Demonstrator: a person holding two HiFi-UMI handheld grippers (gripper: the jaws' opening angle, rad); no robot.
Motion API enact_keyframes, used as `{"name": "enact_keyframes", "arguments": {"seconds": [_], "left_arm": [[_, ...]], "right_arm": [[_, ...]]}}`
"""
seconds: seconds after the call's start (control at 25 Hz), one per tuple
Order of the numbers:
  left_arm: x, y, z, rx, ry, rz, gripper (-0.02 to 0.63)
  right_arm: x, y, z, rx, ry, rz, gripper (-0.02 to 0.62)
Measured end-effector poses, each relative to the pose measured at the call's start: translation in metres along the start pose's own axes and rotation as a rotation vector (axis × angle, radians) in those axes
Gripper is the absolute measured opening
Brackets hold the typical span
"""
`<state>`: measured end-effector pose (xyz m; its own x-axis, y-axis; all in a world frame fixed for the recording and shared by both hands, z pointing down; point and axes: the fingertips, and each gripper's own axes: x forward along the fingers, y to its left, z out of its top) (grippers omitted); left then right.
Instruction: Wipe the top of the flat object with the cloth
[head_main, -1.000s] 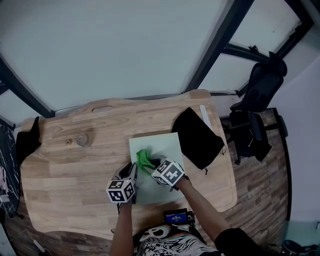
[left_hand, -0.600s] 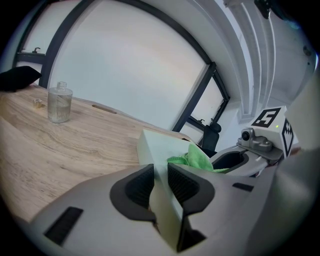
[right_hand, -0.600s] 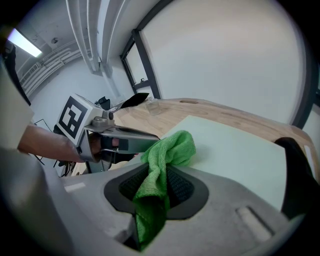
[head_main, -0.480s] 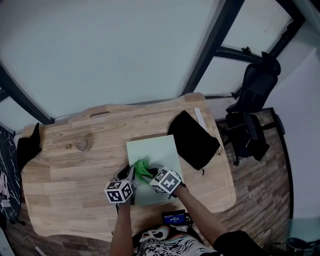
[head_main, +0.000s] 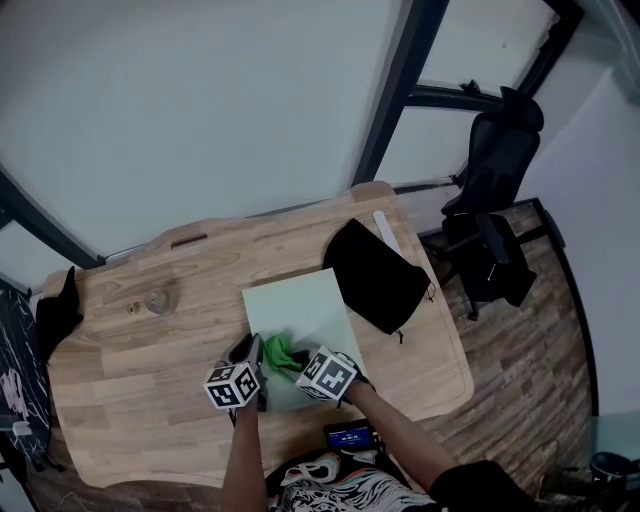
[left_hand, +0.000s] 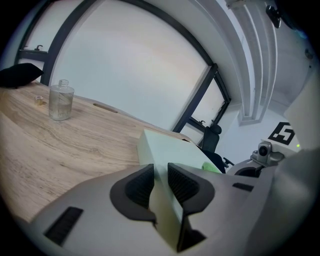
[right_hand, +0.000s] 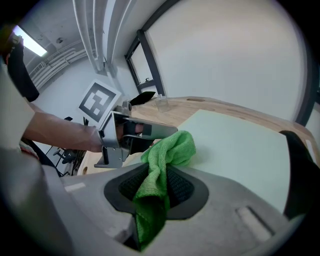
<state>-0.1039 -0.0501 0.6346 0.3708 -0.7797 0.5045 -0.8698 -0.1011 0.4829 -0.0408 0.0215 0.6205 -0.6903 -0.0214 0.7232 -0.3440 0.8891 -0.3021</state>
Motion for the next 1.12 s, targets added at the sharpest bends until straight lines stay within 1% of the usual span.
{"name": "enact_keyframes", "arguments": {"seconds": [0.16, 0.48, 0.68, 0.84, 1.04, 1.12], "left_arm": [[-0.001, 0.001, 0.001, -0.024, -0.011, -0.006, 0.086], [0.000, 0.001, 0.000, -0.004, -0.003, 0.004, 0.086], [0.000, 0.000, 0.001, 0.026, 0.002, 0.006, 0.086], [0.000, 0.000, 0.001, 0.017, 0.000, 0.001, 0.086], [0.000, 0.000, 0.001, 0.016, -0.002, -0.001, 0.086], [0.000, 0.000, 0.001, 0.020, -0.001, 0.000, 0.086]], "right_arm": [[-0.001, 0.010, -0.005, -0.015, 0.004, 0.014, 0.089], [-0.003, 0.019, -0.011, -0.046, 0.018, 0.044, 0.089], [-0.005, 0.024, -0.014, -0.058, 0.017, 0.047, 0.089], [-0.006, 0.028, -0.016, -0.073, 0.019, 0.059, 0.089], [-0.012, 0.034, -0.014, -0.128, 0.001, 0.054, 0.089], [-0.016, 0.033, -0.016, -0.128, 0.002, 0.052, 0.089]]}}
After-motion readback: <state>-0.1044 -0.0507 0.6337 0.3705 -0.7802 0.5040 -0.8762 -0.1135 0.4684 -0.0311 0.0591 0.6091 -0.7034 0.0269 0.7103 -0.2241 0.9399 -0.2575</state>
